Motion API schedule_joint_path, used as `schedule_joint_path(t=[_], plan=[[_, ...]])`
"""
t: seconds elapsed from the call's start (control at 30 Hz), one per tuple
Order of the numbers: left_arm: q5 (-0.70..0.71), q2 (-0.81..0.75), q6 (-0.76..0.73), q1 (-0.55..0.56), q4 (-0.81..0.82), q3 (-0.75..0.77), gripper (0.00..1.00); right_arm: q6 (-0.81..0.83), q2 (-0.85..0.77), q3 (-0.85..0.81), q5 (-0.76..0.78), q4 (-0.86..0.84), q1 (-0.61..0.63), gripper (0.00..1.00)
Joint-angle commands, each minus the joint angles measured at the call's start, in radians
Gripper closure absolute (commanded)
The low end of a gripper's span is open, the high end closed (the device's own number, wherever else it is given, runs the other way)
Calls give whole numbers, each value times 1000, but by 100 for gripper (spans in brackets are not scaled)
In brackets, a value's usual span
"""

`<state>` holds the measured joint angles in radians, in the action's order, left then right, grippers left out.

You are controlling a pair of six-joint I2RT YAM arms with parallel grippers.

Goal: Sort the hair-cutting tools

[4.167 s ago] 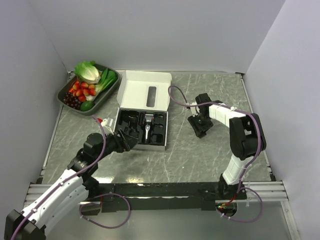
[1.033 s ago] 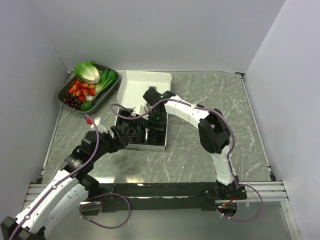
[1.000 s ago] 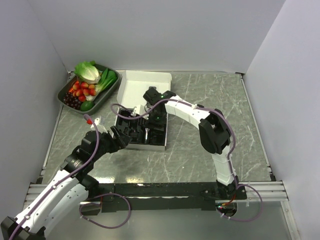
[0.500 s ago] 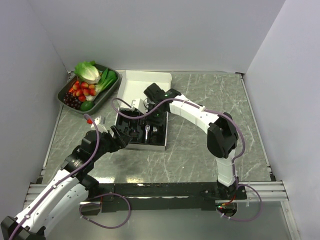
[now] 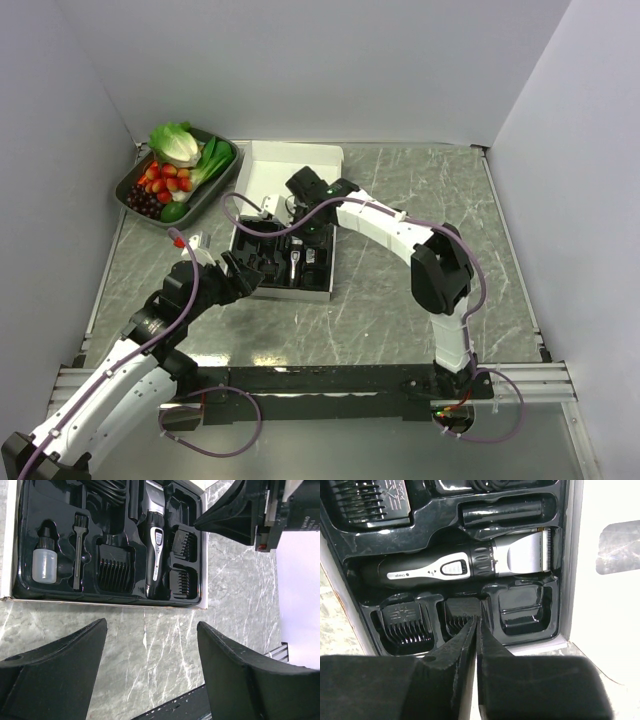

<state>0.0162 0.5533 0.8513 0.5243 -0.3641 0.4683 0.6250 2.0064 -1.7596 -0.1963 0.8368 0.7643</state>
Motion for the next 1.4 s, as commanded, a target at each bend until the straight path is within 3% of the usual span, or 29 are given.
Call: schedule_joint_path(t=[0.0,0.7,0.93,1.07,1.2,1.37], plan=[[4,-7,-11,3,24,27,22,-10,38,-11,-2,-24,-13,92],[2,10,-14,3,40,21,22,-21,72,45,-15,-27,-31,94],[4,11,-18,3,37,30,21,-53,-7,32,-43,-91,-31,84],[4,13,-21,2,37,33,21,-88,-66,38,-35,-137,-33,72],[2,17,-24,3,40,36,21,-159,-136,63,123,-223,-43,66],[-4,11,-24,3,47,36,22,-385,-193,80,362,-320,-141,60]])
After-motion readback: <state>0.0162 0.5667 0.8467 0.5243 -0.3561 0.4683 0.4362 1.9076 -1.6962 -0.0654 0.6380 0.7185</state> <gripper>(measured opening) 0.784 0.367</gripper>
